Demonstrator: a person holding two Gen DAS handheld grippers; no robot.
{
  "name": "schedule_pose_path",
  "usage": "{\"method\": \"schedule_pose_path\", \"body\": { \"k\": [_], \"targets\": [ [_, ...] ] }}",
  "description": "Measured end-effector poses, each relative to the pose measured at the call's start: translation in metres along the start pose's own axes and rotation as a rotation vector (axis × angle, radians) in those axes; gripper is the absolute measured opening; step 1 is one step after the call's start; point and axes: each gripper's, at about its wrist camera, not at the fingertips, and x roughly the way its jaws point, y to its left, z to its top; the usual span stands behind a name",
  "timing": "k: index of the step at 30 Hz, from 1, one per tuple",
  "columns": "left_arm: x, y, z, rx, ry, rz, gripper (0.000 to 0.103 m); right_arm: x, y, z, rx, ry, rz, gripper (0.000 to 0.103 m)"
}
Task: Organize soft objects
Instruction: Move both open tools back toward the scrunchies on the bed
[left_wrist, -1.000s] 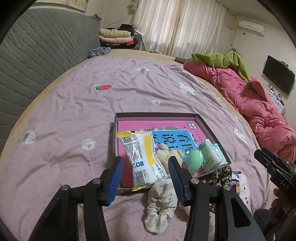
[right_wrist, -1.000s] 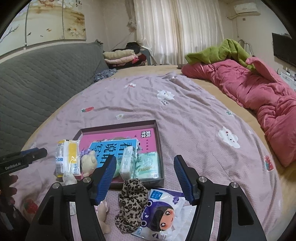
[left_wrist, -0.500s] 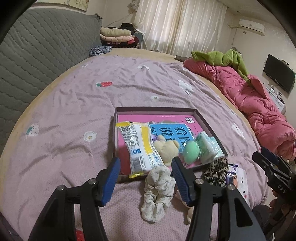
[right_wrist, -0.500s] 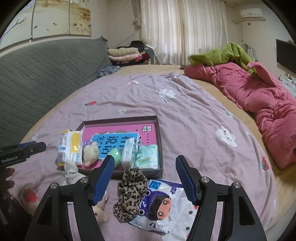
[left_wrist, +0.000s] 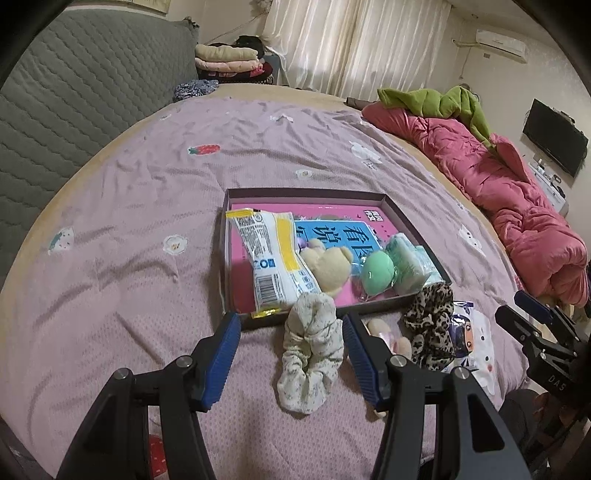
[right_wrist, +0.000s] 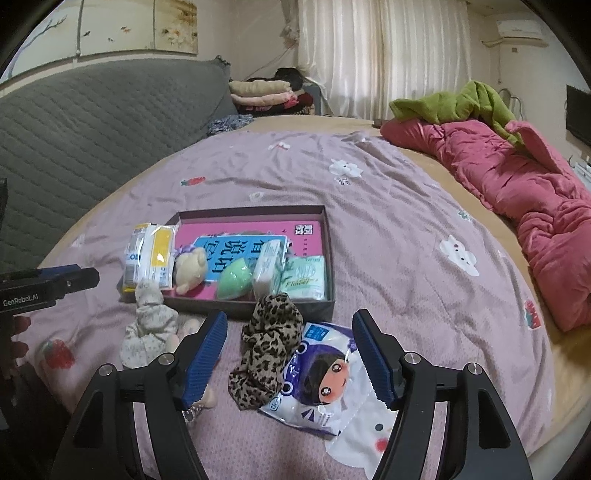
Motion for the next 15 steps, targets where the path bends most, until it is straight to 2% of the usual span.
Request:
{"method": "schedule_pose_path", "body": {
  "k": [15],
  "targets": [
    [0.009,-0.002,-0.024,-0.026,0.064,-0.019,0.057,0.003,0.006,-0.015,-0.011,0.033,0.024,0.074]
  ]
}}
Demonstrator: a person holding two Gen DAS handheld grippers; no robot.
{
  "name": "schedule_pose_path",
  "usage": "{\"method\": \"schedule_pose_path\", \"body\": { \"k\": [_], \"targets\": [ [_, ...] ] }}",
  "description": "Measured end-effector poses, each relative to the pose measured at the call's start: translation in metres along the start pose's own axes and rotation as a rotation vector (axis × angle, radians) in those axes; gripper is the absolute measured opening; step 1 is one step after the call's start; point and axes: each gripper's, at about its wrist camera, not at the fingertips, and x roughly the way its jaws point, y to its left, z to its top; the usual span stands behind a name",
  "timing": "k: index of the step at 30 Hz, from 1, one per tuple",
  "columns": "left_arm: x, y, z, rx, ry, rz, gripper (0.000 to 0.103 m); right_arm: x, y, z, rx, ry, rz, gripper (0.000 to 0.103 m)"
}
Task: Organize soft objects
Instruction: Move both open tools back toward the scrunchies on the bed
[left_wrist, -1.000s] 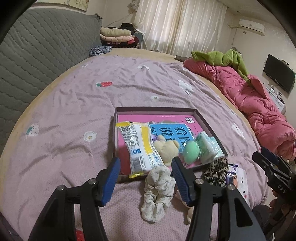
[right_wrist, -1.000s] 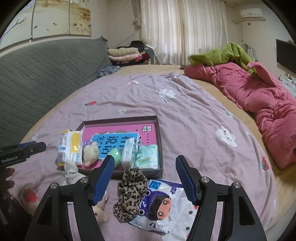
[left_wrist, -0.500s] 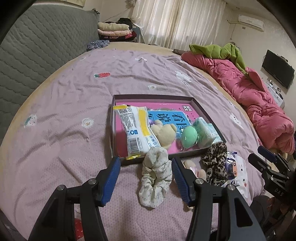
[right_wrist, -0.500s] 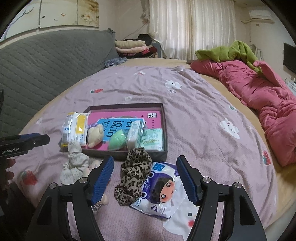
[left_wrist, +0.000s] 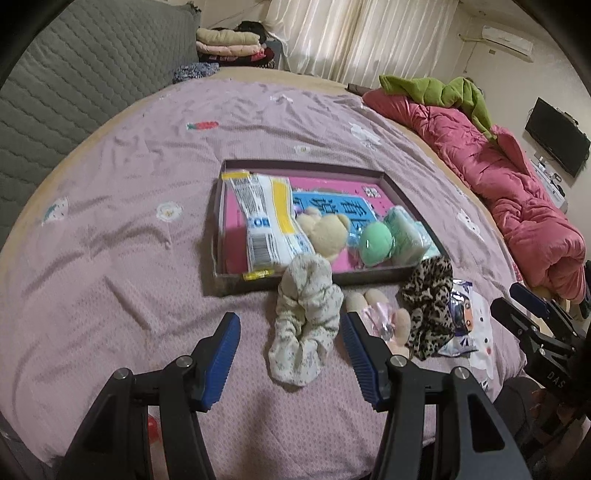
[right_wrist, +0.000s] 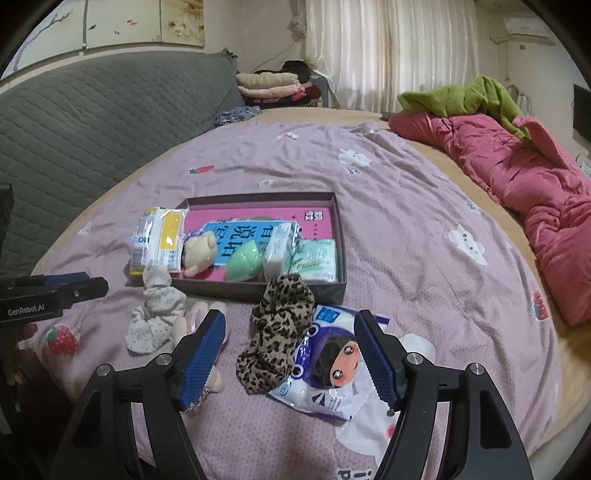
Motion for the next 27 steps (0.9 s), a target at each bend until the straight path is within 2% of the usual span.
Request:
{"method": "schedule_pose_path", "body": {
  "k": [14,27],
  "targets": [
    [0.025,0.002,-0.018,-0.021,0.087,-0.017,0.057,0.026,0.007,-0.018,-0.022,0.075,0.011,0.074],
    [0.054,0.001,-0.027,-0.025,0.156,-0.024,0.057,0.05,0.007,-0.027,-0.024,0.108,0.011,0.074]
  ]
}}
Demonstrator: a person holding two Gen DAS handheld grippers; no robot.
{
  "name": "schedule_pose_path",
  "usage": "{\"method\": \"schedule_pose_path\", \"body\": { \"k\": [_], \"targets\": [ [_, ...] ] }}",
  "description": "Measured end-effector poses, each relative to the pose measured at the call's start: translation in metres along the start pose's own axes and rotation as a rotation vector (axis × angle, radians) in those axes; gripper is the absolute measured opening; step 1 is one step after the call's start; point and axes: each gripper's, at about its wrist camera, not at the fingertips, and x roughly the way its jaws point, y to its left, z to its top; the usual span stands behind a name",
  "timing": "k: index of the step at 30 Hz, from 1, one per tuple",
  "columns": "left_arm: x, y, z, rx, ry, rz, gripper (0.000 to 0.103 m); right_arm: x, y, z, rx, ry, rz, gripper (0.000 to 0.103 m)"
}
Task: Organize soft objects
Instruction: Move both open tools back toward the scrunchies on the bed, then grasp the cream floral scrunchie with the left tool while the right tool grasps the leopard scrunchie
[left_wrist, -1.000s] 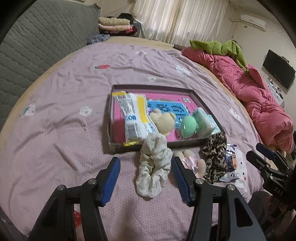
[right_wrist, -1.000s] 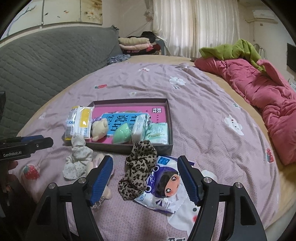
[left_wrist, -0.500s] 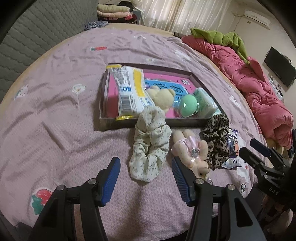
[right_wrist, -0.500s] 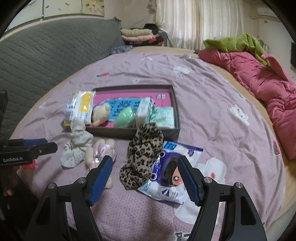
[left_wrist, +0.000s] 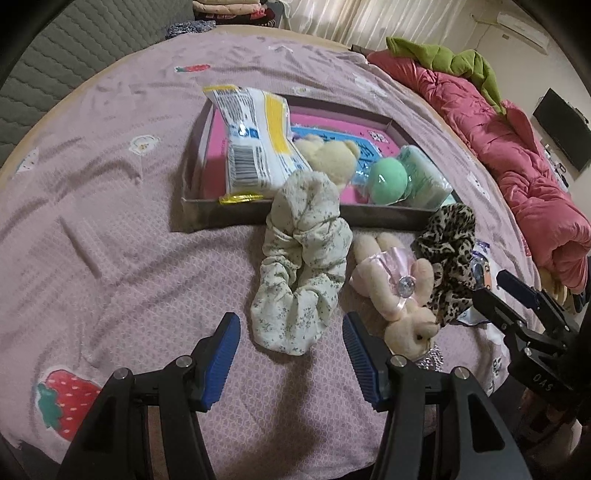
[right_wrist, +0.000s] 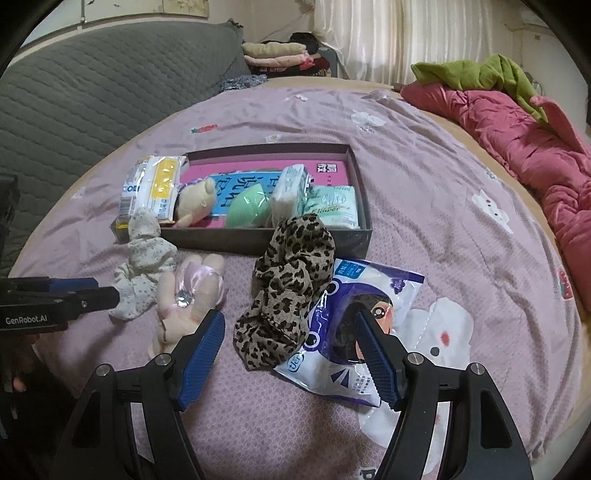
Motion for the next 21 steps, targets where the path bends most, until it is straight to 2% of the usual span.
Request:
{"method": "schedule_pose_path", "body": {
  "k": [15,20,21],
  "targets": [
    [0.036,0.003,0.014,-0.027,0.037,-0.009,0.057,0.043,0.005,0.004,-0.046,0.023,-0.021,0.074],
    [0.042,0.001,0.018,-0.014,0.031,0.008,0.057,0.053,0.008,0.006,-0.067,0.029,-0.011,0.048],
    [0.043,0.001,0.019,-0.014,0.031,0.01,0.057,0.056,0.008,0.006,-0.072,0.031,-0.014,0.046]
  ]
}}
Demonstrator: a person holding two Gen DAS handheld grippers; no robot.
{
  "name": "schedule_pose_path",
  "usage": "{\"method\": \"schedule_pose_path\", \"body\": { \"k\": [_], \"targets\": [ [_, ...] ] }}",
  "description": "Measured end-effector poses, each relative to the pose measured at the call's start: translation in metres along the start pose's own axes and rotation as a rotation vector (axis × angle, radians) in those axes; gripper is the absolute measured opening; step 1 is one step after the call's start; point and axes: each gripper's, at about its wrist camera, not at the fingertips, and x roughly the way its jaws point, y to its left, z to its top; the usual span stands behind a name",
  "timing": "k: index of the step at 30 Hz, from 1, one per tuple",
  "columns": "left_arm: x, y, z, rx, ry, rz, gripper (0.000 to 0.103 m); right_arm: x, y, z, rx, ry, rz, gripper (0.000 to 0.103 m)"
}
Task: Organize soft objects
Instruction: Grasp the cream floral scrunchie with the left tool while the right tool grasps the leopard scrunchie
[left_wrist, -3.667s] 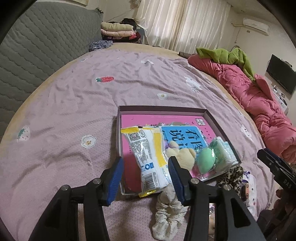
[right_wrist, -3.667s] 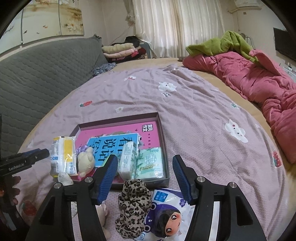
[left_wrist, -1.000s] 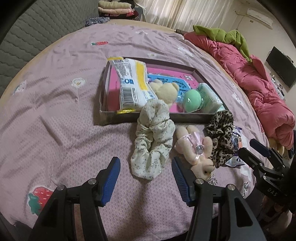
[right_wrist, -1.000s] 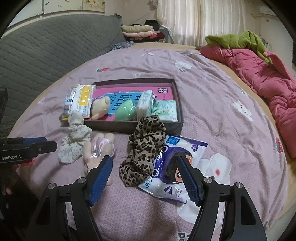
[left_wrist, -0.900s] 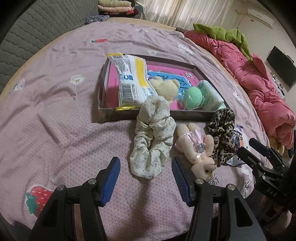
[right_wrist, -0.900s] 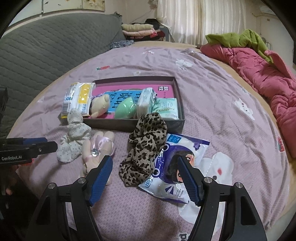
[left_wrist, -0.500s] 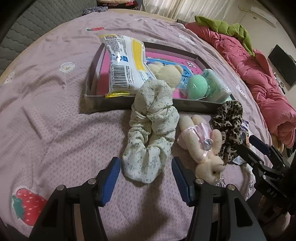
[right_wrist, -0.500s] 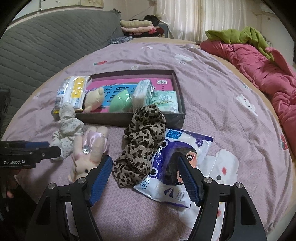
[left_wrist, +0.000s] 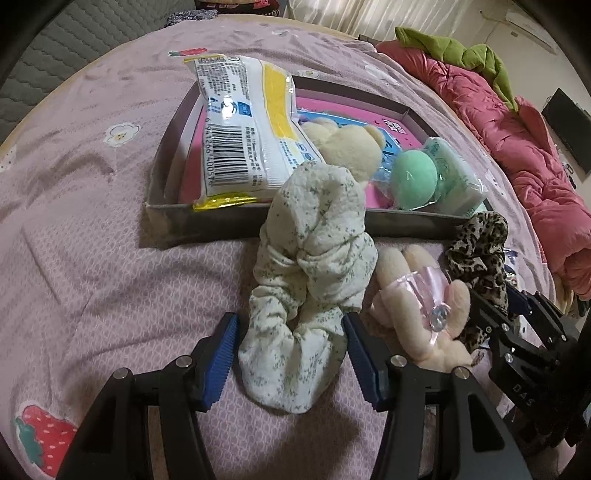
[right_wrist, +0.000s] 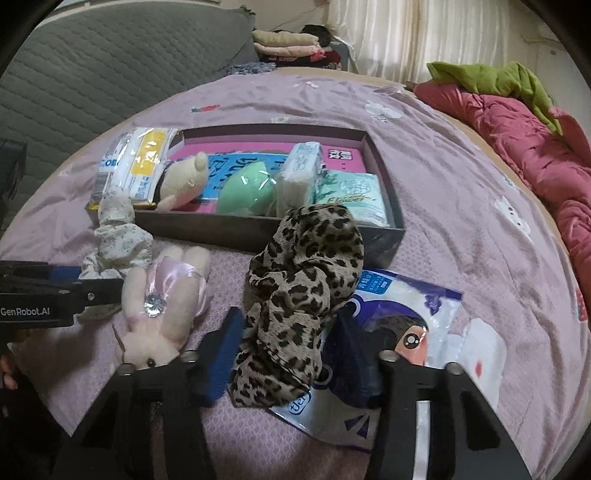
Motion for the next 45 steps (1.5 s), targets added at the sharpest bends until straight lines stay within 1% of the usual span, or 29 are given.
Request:
{"method": "schedule_pose_path", "body": {
  "k": [3,5,7,9,11,13,20,24,32,37,45],
  "targets": [
    [0.002,0.0,0.002,0.005,-0.005,0.007,0.057,0.003,-0.001,0.0,-0.003,0.002,0.026,0.038],
    [0.003,-0.002,0.004,0.008,-0.002,0.009,0.057,0.004,-0.001,0.0,-0.004,0.011,0.047,0.028],
    [0.004,-0.005,0.008,0.018,-0.006,0.016,0.051,0.003,-0.002,0.0,0.0,0.01,0.056,0.027],
    [0.002,-0.005,0.01,0.013,-0.014,0.011,0.027,0.0,-0.004,0.001,-0.005,0.002,0.058,0.026],
    [0.0,-0.004,0.013,-0.008,-0.02,-0.033,0.017,-0.003,-0.005,0.0,0.012,-0.001,0.071,0.026],
    [-0.003,-0.006,0.013,-0.008,-0.027,-0.069,0.016,-0.006,-0.007,0.0,0.021,-0.005,0.081,0.023],
    [-0.018,-0.013,0.013,-0.012,-0.055,-0.11,0.015,-0.022,-0.012,-0.001,0.056,-0.038,0.098,0.022],
    [-0.029,-0.018,0.015,-0.008,-0.08,-0.112,0.015,-0.033,-0.016,-0.001,0.073,-0.06,0.102,0.021],
    [-0.058,-0.027,0.016,0.01,-0.14,-0.125,0.015,-0.057,-0.014,0.002,0.065,-0.112,0.106,0.021],
    [-0.072,-0.031,0.02,0.013,-0.171,-0.139,0.015,-0.076,-0.013,0.012,0.066,-0.16,0.114,0.021],
    [-0.09,-0.031,0.024,0.019,-0.207,-0.139,0.015,-0.092,-0.008,0.025,0.058,-0.193,0.112,0.021]
  ]
}}
